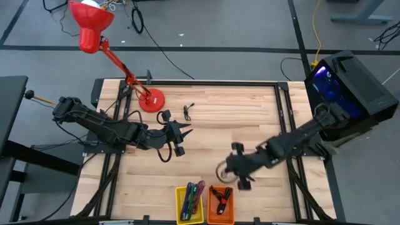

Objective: Pick & Place USB Port
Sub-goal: Put the right black USB cable into the orange bin

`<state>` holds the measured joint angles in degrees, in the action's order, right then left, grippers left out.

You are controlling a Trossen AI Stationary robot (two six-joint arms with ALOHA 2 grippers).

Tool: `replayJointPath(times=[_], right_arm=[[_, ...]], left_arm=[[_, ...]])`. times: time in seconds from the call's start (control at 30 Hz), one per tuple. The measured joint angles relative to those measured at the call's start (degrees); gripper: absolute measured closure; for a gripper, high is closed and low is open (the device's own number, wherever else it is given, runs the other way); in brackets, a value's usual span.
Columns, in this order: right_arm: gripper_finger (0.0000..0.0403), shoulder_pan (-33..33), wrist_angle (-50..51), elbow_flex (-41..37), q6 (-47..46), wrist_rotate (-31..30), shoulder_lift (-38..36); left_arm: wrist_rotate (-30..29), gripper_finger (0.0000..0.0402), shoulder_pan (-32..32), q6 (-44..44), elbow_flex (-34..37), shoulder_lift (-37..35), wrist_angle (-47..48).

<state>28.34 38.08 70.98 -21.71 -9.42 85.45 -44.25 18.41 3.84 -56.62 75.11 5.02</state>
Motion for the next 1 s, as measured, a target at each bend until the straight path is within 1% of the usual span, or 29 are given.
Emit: replayJointPath(times=[0.1, 0.23, 0.33, 0.4, 0.47, 0.63, 0.73, 0.87, 1.0], right_arm=[[0.0403, 4.52, -1.32, 0.18, -4.74, -1.59, 0.01], [0.0403, 9.18, -7.92, 0.06, -8.01, -2.53, 1.9], [0.0403, 11.47, -12.93, 0.02, -9.22, -1.82, 5.09], [0.0403, 12.48, -14.39, 0.25, -9.52, -0.96, 7.75], [0.0403, 13.1, -15.27, 2.12, -9.46, -0.55, 10.82], [0.0403, 14.27, -10.88, 11.17, -5.94, 0.04, 16.82], [0.0403, 14.77, -7.34, 14.51, -4.56, 1.03, 18.93], [0.0403, 14.97, -3.98, 15.6, -6.32, 0.81, 20.37], [0.0403, 14.93, -3.19, 15.6, -6.5, -0.47, 20.9]], left_arm=[[0.0, 0.0298, 0.0, 0.0, 0.0, 0.0, -0.05], [0.0, 0.0298, -0.07, -0.04, 0.0, 0.0, -0.37], [-0.01, 0.0298, -0.32, -0.01, 0.0, 0.0, -0.48], [-0.01, 0.0298, -0.55, -0.02, 0.0, 0.0, -0.61], [-0.02, 0.0298, -0.63, 0.0, 0.0, 0.0, -0.57], [-0.02, 0.0298, -0.63, 0.02, 0.0, 0.0, -0.78], [-0.02, 0.0298, -0.61, 0.06, 0.0, 0.0, -0.65], [0.02, 0.0298, -0.61, 1.03, 0.0, 0.0, -0.48], [0.99, 0.0298, -0.61, 1.28, 0.0, 0.0, -0.46]])
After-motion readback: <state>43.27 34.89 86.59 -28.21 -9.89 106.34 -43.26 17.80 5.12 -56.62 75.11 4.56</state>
